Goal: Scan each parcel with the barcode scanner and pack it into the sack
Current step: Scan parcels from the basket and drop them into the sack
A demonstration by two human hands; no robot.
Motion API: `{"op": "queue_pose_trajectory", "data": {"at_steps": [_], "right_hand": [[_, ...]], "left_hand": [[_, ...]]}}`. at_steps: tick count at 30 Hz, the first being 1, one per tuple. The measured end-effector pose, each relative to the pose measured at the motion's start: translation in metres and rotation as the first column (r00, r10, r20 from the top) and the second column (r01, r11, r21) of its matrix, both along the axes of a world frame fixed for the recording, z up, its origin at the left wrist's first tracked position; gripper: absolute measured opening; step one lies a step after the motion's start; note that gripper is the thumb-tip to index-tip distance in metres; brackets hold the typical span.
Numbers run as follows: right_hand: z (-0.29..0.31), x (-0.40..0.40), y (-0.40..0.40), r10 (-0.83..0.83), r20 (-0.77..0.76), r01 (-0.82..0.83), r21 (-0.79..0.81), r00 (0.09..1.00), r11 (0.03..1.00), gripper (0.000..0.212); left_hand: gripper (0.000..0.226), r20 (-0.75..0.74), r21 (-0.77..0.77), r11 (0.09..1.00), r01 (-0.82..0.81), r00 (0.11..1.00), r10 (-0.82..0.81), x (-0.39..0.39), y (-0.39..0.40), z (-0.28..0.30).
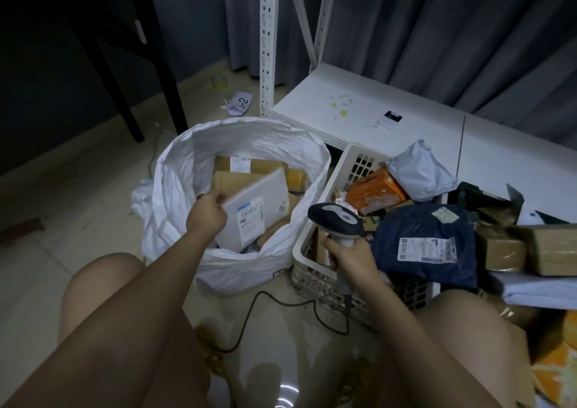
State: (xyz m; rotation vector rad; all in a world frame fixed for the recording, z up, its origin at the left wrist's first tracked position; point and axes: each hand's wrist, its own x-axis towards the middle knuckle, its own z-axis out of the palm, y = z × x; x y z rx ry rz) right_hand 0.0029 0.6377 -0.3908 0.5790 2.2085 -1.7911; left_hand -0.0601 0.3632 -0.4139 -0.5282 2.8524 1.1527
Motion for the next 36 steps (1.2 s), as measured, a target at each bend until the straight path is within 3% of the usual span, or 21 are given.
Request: {"op": "queue_pose_trajectory", "data": {"at_steps": [5, 16, 20, 23, 27, 32, 36], "right_hand": [[0.000, -0.003, 0.010, -0.045, 0.023, 0.045, -0.010, 0.999, 0.999, 0.024], [0.013, -0.036, 0.083, -0.246, -0.066, 0.249, 0.056, 0.967, 0.967, 0.013], [0.024, -0.057, 0.115, -0.257, -0.138, 0.276, 0.140, 0.957, 0.951, 0.016], [0.024, -0.070, 0.137, -0.214, -0.106, 0.229, 0.162, 0.971, 0.960, 0.031], [0.007, -0.079, 0.154, -0.190, -0.047, 0.194, 0.121, 0.981, 0.973, 0.029], [-0.007, -0.096, 0.179, -0.164, 0.020, 0.165, -0.009, 0.986, 0.986, 0.017], [-0.008, -0.103, 0.208, -0.288, 0.002, 0.288, -0.058, 0.958, 0.956, 0.015]], "left_hand": [[0.044, 0.020, 0.009, 1.000, -0.002, 1.000, 0.002, 0.001, 0.009, -0.006], [0.026, -0.178, 0.188, 0.926, 0.327, 0.939, -0.296, -0.018, 0.109, -0.001], [0.029, -0.102, 0.239, 0.880, 0.411, 0.912, -0.398, -0.031, 0.170, -0.015], [0.041, 0.086, 0.310, 0.877, 0.367, 0.908, -0.410, -0.036, 0.216, -0.035], [0.063, 0.258, 0.346, 0.902, 0.257, 0.898, -0.355, -0.037, 0.254, -0.083], [0.078, 0.261, 0.266, 0.879, 0.395, 0.849, -0.460, -0.054, 0.284, -0.130], [0.100, 0.187, 0.382, 0.784, 0.489, 0.790, -0.584, -0.080, 0.321, -0.147]]}}
